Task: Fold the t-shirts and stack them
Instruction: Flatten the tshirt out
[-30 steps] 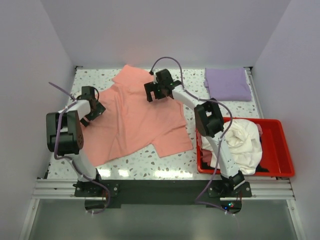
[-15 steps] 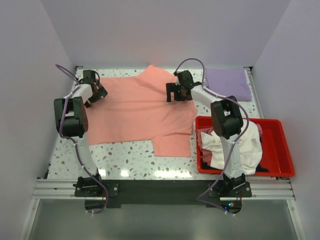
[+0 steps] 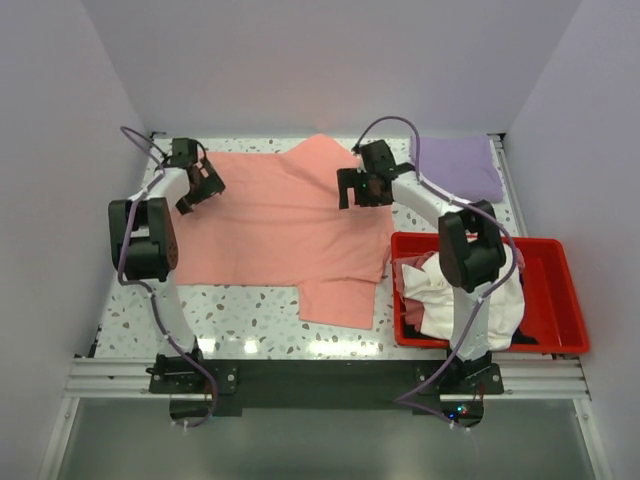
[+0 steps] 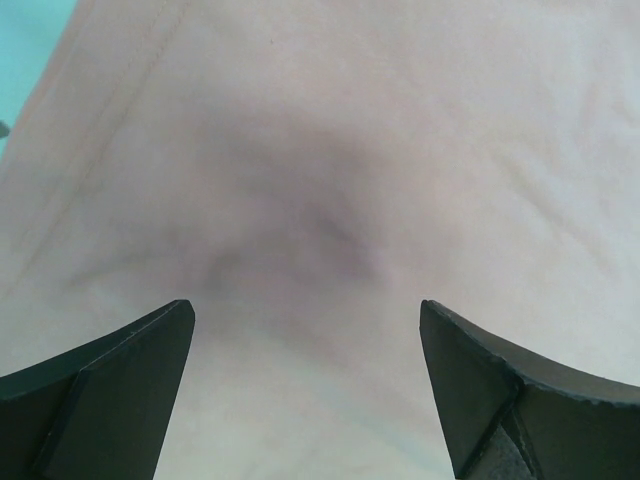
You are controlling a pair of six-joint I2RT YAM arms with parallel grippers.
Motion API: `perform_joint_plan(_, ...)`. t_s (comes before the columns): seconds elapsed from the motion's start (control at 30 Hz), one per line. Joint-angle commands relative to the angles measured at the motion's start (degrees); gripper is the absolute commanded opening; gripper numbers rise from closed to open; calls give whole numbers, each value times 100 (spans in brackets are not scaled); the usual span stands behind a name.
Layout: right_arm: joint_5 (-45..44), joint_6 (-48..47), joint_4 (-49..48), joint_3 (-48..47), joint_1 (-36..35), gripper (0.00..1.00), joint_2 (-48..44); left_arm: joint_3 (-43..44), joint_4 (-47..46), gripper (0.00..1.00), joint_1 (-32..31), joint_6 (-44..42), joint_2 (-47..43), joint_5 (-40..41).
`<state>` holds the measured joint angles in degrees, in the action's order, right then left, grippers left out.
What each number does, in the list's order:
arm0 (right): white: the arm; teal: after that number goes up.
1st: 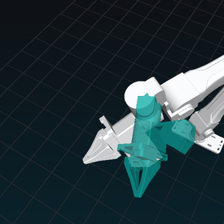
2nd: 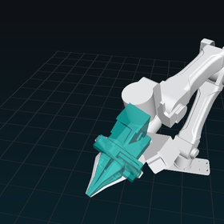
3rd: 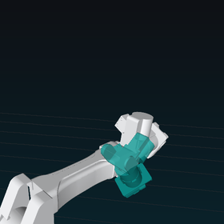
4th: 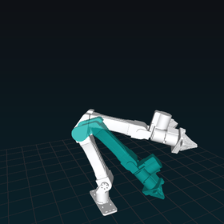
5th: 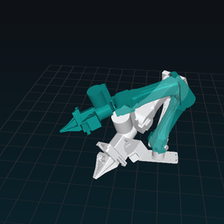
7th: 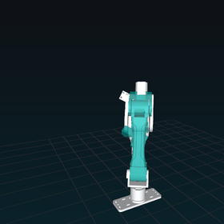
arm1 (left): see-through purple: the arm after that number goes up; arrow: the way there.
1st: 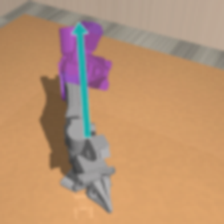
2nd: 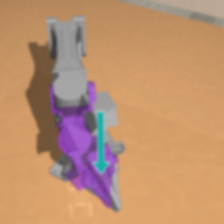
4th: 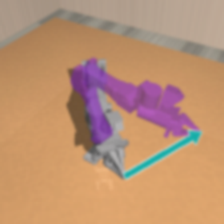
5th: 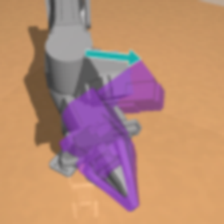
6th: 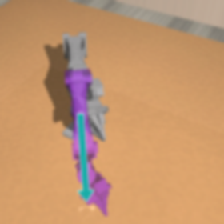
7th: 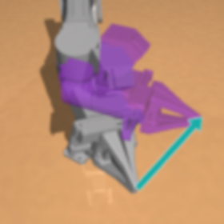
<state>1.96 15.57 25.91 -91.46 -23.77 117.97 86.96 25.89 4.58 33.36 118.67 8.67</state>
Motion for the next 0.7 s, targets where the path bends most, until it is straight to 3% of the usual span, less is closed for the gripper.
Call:
perform_joint_plan(0.0,-178,-379,292,-172,-145,99,-1045,-265,223,100,-89,64,-958,109)
perform_joint_plan(0.17,-536,-362,177,1144,-786,99,-2084,-1433,285,100,-89,494,-2337,197)
perform_joint_plan(0.27,-740,-283,186,1883,-1550,99,-2585,-2611,285,100,-89,1037,-3392,328)
perform_joint_plan(0.4,-644,-3,107,2474,-2358,99,-3042,-4813,-188,100,-89,1541,-5558,302)
perform_joint_plan(0.5,-468,121,107,2833,-2711,99,-3140,-5485,255,100,-80,1742,-6668,758)
perform_joint_plan(0.67,-204,508,-402,3598,-3274,99,-3141,-5979,751,100,-45,2375,-7165,1331)
